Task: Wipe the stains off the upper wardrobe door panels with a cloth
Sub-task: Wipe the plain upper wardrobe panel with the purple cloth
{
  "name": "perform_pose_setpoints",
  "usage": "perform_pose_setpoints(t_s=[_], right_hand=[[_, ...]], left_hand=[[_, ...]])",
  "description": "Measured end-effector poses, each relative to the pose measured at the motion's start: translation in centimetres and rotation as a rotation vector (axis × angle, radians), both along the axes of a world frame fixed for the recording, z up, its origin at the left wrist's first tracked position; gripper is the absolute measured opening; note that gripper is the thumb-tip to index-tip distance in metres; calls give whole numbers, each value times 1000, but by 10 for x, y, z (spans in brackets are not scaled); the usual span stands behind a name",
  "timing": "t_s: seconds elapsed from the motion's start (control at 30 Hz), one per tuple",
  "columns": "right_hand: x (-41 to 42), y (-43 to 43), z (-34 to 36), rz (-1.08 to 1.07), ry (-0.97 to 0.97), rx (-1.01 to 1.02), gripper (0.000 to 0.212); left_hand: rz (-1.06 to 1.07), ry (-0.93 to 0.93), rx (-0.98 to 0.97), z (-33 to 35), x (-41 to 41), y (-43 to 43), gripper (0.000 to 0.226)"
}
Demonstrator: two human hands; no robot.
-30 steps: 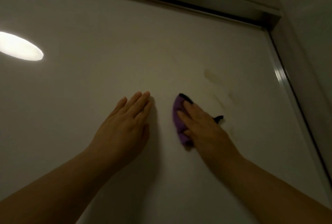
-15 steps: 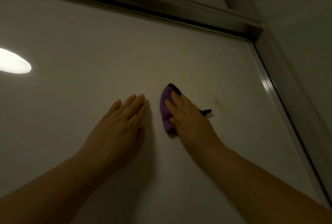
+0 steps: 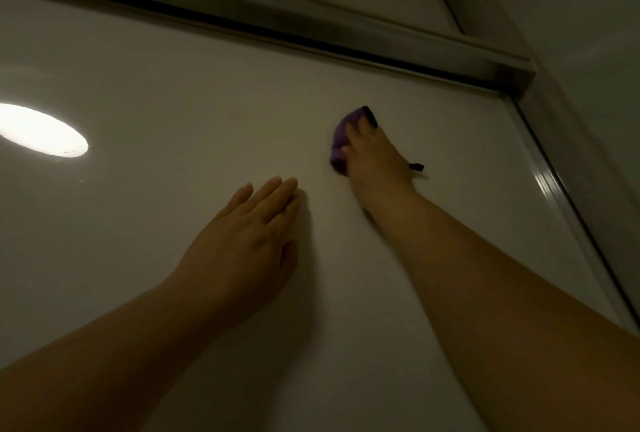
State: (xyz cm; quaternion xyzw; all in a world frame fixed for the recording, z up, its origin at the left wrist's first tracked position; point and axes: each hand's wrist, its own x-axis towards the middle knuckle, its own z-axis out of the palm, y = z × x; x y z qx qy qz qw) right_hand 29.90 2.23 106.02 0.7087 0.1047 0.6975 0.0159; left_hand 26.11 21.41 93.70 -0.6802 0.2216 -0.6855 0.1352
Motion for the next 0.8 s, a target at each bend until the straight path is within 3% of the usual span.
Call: perform_pose_setpoints(t_s=[0.2,0.37,0.5,0.67,0.8], right_hand=[[-25,-14,-79,333,15,-287,47],[-25,-46,-44,279,48,-27,45],[-22,-5,8,210,-23,72,42],[-29,57,-25,191,7,-168,48],[-24,17,-79,245,25,-325,49]], left_hand=[[48,7,-4,4,-1,3,60],[48,-5,-21,7,-9,19,60],[16,-26,-36,12,-12,30,61],[-21,-51,-75,16,-14,36,62],[-49,-27,-87,7,-16,34,63]])
